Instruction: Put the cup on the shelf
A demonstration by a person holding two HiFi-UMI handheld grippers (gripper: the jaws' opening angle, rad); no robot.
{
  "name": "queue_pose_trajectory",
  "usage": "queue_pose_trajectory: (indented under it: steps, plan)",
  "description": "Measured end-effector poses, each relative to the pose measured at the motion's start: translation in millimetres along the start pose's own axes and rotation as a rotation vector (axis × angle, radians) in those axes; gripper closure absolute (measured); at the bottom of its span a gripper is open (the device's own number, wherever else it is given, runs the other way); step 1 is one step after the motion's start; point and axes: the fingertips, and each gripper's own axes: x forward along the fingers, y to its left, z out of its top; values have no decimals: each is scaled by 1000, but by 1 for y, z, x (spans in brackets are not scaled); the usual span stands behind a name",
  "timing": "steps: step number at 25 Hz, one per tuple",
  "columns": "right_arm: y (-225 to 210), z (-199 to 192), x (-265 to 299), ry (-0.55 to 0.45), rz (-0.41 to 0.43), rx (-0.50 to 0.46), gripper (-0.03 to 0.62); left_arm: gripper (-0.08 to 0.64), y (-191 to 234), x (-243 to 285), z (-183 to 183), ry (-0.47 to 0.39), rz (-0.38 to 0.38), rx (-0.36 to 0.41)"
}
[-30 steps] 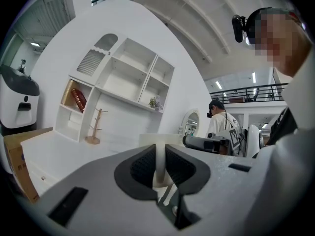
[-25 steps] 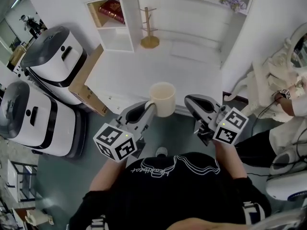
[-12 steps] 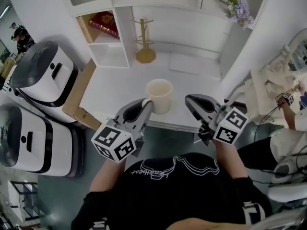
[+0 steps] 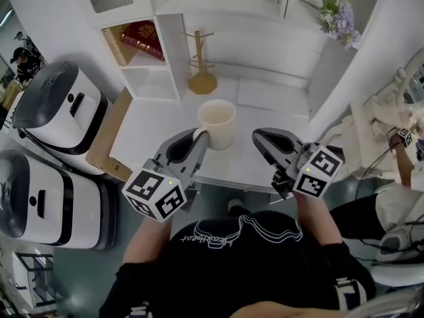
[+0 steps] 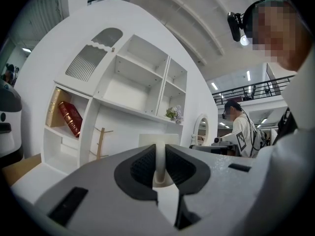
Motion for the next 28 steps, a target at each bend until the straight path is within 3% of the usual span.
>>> queue_pose_trajectory:
  steps: [19,28]
  plan:
    - [-106,33,54,6,104,-13,586,515,75,99,65,-75,100,35]
    - [-137,44,59,-5,140,-20,586,515,85,134,96,-104,130,98]
